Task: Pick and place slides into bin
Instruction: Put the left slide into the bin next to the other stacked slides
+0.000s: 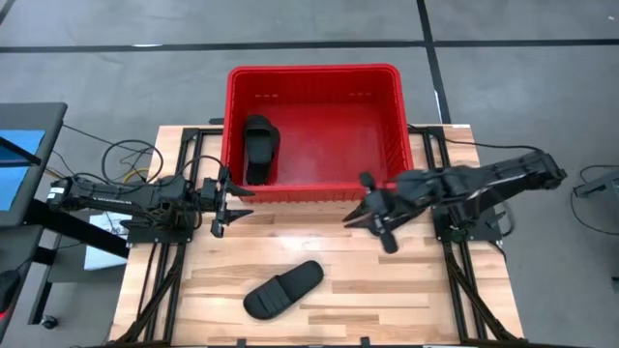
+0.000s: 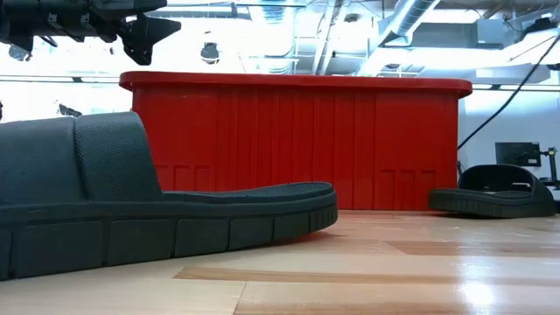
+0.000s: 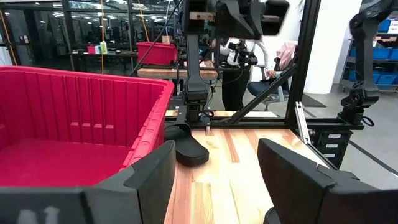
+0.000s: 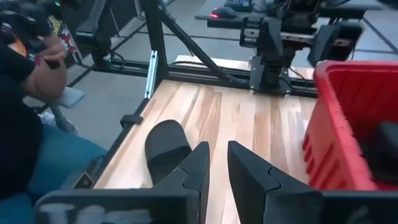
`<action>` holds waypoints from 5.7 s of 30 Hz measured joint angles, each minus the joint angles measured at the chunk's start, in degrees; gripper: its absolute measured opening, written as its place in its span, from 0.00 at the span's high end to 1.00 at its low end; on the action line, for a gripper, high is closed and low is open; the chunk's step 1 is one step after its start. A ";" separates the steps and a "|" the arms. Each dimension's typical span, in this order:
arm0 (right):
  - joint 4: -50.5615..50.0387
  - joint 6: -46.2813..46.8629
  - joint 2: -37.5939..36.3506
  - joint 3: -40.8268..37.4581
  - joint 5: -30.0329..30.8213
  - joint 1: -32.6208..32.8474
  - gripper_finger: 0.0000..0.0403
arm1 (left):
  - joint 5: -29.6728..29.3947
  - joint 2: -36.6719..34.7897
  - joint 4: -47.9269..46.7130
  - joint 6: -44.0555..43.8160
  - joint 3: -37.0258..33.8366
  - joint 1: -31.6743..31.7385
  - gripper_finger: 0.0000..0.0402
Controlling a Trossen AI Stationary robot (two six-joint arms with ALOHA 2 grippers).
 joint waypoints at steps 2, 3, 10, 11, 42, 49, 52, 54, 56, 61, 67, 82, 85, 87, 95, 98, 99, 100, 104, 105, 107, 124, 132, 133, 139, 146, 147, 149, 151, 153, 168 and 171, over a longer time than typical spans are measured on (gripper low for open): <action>1.15 0.03 3.19 0.00 0.02 0.00 0.88 | 0.00 0.00 -0.02 0.00 0.00 -0.02 0.46; 1.62 0.03 4.76 0.01 0.03 0.00 0.88 | 0.00 0.00 0.00 0.01 0.00 0.00 0.46; -0.95 8.20 14.29 2.32 -0.02 -1.14 0.88 | 0.00 0.00 -0.02 0.01 0.02 0.00 0.46; -1.32 10.23 15.42 2.68 -0.20 -1.42 0.88 | 0.00 0.00 -0.02 0.01 0.02 -0.01 0.46; -3.05 42.50 35.59 6.86 -9.88 2.05 0.49 | 0.00 0.00 -0.10 -0.57 0.02 -0.02 0.46; -3.53 46.84 35.66 6.82 -7.39 2.05 0.42 | 0.01 0.00 -0.10 -0.98 0.02 -0.04 0.46; -3.18 48.38 37.15 6.78 -6.18 1.95 0.44 | 0.03 0.00 -0.11 -1.09 0.02 -0.04 0.46; -3.27 48.69 37.61 6.66 -6.10 1.95 0.45 | 0.04 0.00 -0.06 -1.09 0.02 -0.04 0.46; -2.00 49.93 38.82 7.04 -6.10 1.93 0.46 | 0.04 -0.10 -0.12 -1.11 0.02 -0.04 0.46; -1.32 52.58 41.66 6.73 -6.21 1.95 0.49 | 0.09 -0.14 0.16 -1.53 0.02 -0.04 0.46; 0.08 53.62 42.30 6.82 -6.03 1.95 0.50 | 4.04 -0.13 0.16 -2.05 0.02 -0.04 0.46; 0.21 54.20 46.06 6.79 -6.36 1.99 0.50 | 7.58 -0.15 0.31 -4.04 0.02 -0.04 0.46; 2.74 54.21 48.14 7.14 -7.98 1.95 0.51 | 7.60 -0.13 0.16 -4.07 0.02 -0.04 0.46; 2.73 54.73 49.16 7.30 -8.79 1.95 0.52 | 7.61 -0.05 0.20 -4.08 0.02 -0.04 0.46; 1.84 54.72 49.65 7.32 -10.00 1.84 0.82 | 7.65 -0.02 -0.06 -4.94 0.02 -0.04 0.46; 1.90 53.55 48.70 7.26 -10.29 1.90 0.93 | 7.65 -0.02 -0.06 -4.96 0.02 -0.04 0.46; 1.85 53.51 48.49 7.23 -10.16 1.90 0.93 | 7.67 -0.02 -0.06 -4.96 0.02 -0.04 0.46; 1.83 53.44 48.27 7.20 -9.95 1.94 0.93 | 7.67 -0.02 -0.06 -4.96 0.02 -0.04 0.46; 1.09 53.01 47.31 7.07 -9.41 2.17 0.93 | 7.67 -0.02 -0.08 -4.96 0.02 -0.04 0.46; 0.86 52.76 47.01 7.04 -9.37 2.32 0.93 | 7.67 -0.02 -0.10 -4.96 0.02 -0.04 0.46; 0.62 52.59 46.78 7.08 -9.25 2.71 0.93 | 7.67 -0.02 -0.14 -4.96 0.02 -0.04 0.46; -25.18 50.98 46.30 23.13 -1.27 8.32 0.93 | 7.65 -0.02 -0.98 -5.57 0.02 -0.04 0.46; -36.88 53.14 40.36 29.25 7.50 10.57 0.93 | 7.65 -0.02 -1.28 -6.10 0.02 -0.04 0.46; -37.35 54.05 38.88 29.27 8.54 10.84 0.93 | 7.64 -0.02 -1.31 -6.10 0.02 -0.04 0.46; -42.17 59.77 29.60 29.40 16.05 12.56 0.94 | 7.63 -0.02 -1.50 -6.10 0.02 -0.04 0.46; -50.36 66.77 20.00 29.40 28.58 15.10 0.94 | 7.65 -0.02 -1.50 -6.09 0.02 -0.04 0.46; -51.59 67.59 18.76 29.40 30.58 15.29 0.94 | 7.65 -0.02 -1.48 -6.09 0.02 -0.04 0.46; -53.83 69.20 16.33 29.40 34.70 15.47 0.94 | 7.65 -0.02 -1.48 -6.11 0.02 -0.04 0.46; -56.16 71.07 13.80 29.40 39.33 15.32 0.94 | 7.65 -0.02 -1.48 -6.12 0.02 -0.04 0.46; -58.15 72.56 11.41 29.44 43.50 14.61 0.94 | 7.65 -0.02 -1.48 -6.14 0.02 -0.04 0.46; -59.70 73.62 0.92 29.44 53.83 -5.70 0.94 | 7.72 -0.02 -1.44 -7.55 0.02 -0.03 0.46; -58.64 74.94 0.96 29.44 53.27 -10.78 0.94 | 7.72 -0.02 -1.42 -7.90 0.02 -0.04 0.46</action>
